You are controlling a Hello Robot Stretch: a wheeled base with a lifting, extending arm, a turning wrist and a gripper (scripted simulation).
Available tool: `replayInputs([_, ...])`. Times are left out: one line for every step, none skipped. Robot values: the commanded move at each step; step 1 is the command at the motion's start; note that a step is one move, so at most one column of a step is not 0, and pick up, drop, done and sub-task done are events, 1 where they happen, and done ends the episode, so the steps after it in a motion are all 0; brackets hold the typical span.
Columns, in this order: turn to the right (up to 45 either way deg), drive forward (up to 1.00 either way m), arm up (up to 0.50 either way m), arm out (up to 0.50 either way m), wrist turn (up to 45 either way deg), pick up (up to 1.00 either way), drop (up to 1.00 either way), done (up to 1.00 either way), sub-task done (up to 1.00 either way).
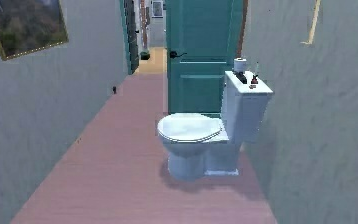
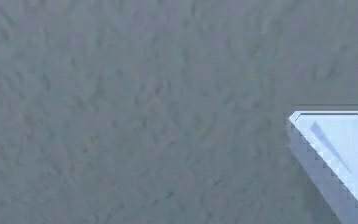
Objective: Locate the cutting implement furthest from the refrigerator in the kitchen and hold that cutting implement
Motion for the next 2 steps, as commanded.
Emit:
replayInputs([0.0, 0.05, 0.0, 0.0, 0.0, 0.0, 0.0, 0.0, 0.0])
replayInputs([-27.0, 0.0, 0.0, 0.0, 0.0, 0.0, 0.0, 0.0, 0.0])
